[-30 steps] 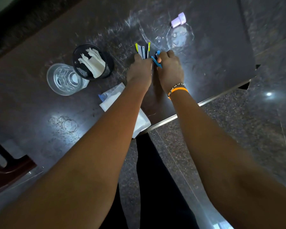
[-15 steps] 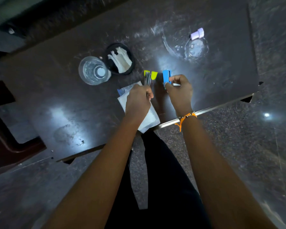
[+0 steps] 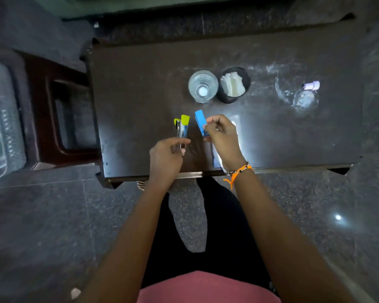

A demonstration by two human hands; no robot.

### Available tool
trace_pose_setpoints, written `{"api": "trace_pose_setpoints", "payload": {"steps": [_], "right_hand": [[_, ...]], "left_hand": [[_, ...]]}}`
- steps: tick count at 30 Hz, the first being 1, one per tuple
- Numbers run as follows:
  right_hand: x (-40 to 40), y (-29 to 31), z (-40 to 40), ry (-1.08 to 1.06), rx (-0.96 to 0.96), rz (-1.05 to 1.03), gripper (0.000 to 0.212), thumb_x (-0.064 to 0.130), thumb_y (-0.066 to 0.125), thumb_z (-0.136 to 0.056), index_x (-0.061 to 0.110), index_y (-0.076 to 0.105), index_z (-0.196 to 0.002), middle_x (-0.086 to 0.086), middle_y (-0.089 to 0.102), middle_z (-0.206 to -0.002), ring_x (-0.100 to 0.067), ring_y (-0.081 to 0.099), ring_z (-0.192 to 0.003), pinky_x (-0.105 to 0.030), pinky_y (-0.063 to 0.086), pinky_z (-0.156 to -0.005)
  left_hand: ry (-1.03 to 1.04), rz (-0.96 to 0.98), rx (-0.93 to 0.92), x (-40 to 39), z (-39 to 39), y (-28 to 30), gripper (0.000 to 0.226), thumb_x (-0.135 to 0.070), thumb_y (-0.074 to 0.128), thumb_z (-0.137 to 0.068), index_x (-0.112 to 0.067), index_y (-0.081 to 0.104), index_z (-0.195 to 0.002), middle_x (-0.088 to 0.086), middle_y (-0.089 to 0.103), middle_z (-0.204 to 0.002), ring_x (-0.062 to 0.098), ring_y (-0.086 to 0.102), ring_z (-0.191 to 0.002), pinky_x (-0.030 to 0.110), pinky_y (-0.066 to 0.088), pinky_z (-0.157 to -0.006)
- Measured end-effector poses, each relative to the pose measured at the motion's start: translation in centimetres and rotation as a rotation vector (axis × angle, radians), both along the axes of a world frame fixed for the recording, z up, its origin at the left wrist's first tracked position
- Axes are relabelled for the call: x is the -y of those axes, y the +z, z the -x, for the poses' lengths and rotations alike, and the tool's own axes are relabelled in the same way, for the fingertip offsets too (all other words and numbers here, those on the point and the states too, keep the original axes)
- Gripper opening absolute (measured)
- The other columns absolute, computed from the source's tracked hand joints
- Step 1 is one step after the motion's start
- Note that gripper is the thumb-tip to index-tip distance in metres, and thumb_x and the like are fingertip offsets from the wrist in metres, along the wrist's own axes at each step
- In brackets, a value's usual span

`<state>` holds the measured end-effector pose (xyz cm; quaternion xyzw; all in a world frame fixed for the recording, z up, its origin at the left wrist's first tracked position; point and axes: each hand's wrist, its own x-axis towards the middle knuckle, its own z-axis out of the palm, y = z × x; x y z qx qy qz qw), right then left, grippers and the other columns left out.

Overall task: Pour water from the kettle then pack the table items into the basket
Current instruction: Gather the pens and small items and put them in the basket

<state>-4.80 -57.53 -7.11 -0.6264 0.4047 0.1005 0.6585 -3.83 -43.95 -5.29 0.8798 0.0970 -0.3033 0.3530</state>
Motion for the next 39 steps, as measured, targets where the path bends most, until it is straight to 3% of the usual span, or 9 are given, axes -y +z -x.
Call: {"api": "trace_pose_setpoints", "payload": {"steps": [3, 5, 9, 15, 17, 20, 28, 34, 39], "right_hand": [[-4.9, 1.0, -0.5, 0.063, 0.012, -0.027, 0.017, -0.002, 0.053, -0.086, 0.014, 0.054, -0.081, -0.004, 0.057, -0.076, -0.008, 0.053, -0.066, -0.021, 0.049, -0.061], [-9.2, 1.6, -0.8, 0.118, 0.01, -0.048, 0.013, -0.002, 0.051, -0.087, 0.01, 0.054, -0.089, -0.008, 0.055, -0.081, -0.007, 0.052, -0.065, -0.017, 0.047, -0.058], [-16.7, 2.7, -1.5, 0.23, 0.004, -0.043, 0.013, 0.0, 0.049, -0.089, 0.011, 0.055, -0.091, 0.001, 0.058, -0.077, -0.006, 0.053, -0.065, -0.014, 0.045, -0.058], [-27.2, 3.8, -3.4, 0.347, 0.027, -0.092, 0.013, 0.0, 0.05, -0.09, 0.01, 0.055, -0.097, -0.013, 0.056, -0.091, -0.011, 0.055, -0.073, -0.018, 0.046, -0.066], [-29.7, 4.0, -4.2, 0.382, 0.051, -0.094, 0.014, 0.001, 0.052, -0.09, 0.009, 0.057, -0.1, -0.009, 0.057, -0.084, -0.012, 0.055, -0.075, -0.018, 0.046, -0.067], [-32.6, 4.2, -5.8, 0.428, 0.084, -0.096, 0.019, 0.001, 0.055, -0.089, -0.001, 0.059, -0.107, -0.002, 0.057, -0.074, -0.01, 0.055, -0.071, -0.019, 0.047, -0.066], [-37.2, 5.6, -11.3, 0.575, 0.192, -0.075, 0.02, 0.0, 0.059, -0.087, -0.006, 0.06, -0.106, -0.002, 0.06, -0.072, -0.011, 0.056, -0.066, -0.014, 0.05, -0.064], [-39.9, 6.1, -15.5, 0.604, 0.267, 0.033, 0.016, 0.0, 0.06, -0.085, -0.002, 0.062, -0.102, -0.002, 0.06, -0.073, -0.009, 0.056, -0.064, -0.016, 0.052, -0.064], [-42.1, 5.3, -20.0, 0.549, 0.278, 0.19, 0.014, 0.0, 0.063, -0.083, 0.004, 0.065, -0.096, -0.01, 0.062, -0.087, -0.018, 0.059, -0.084, -0.038, 0.053, -0.083]], "left_hand": [[0.105, 0.006, -0.033, -5.3, 0.2, 0.4, 0.034, 0.0, 0.058, -0.08, -0.023, 0.074, -0.1, 0.004, 0.074, -0.098, 0.017, 0.068, -0.088, 0.015, 0.046, -0.081], [0.19, 0.048, -0.062, -9.6, 0.3, 0.5, 0.039, 0.004, 0.054, -0.082, -0.021, 0.072, -0.106, 0.008, 0.073, -0.104, 0.023, 0.068, -0.094, 0.03, 0.052, -0.091], [0.255, 0.093, -0.08, -17.1, 0.1, 0.9, 0.047, 0.008, 0.048, -0.086, -0.023, 0.067, -0.116, 0.011, 0.069, -0.105, 0.03, 0.066, -0.097, 0.041, 0.053, -0.09], [0.383, 0.116, -0.005, -26.8, -0.8, 1.9, 0.06, 0.017, 0.034, -0.076, -0.018, 0.071, -0.107, 0.029, 0.065, -0.102, 0.043, 0.059, -0.089, 0.028, 0.051, -0.076], [0.447, 0.128, 0.013, -29.0, -1.2, 2.0, 0.058, 0.016, 0.035, -0.077, -0.018, 0.071, -0.106, 0.021, 0.069, -0.097, 0.03, 0.064, -0.076, 0.026, 0.054, -0.068], [0.518, 0.103, 0.086, -31.3, -2.1, 2.5, 0.052, 0.013, 0.039, -0.081, -0.018, 0.071, -0.108, 0.006, 0.071, -0.086, 0.01, 0.056, -0.053, 0.012, 0.039, -0.044], [0.548, -0.054, 0.23, -35.4, -5.9, 4.8, 0.05, 0.011, 0.042, -0.083, -0.013, 0.063, -0.121, 0.017, 0.059, -0.121, 0.028, 0.055, -0.111, 0.032, 0.042, -0.1], [0.503, -0.142, 0.171, -37.2, -11.6, 5.8, 0.048, -0.004, 0.045, -0.089, -0.023, 0.054, -0.132, 0.016, 0.045, -0.136, 0.035, 0.045, -0.123, 0.036, 0.035, -0.107], [0.395, -0.14, 0.163, -39.2, -17.3, 6.1, 0.048, -0.003, 0.044, -0.086, -0.021, 0.057, -0.128, 0.016, 0.041, -0.137, 0.035, 0.034, -0.127, 0.035, 0.025, -0.107]]}}
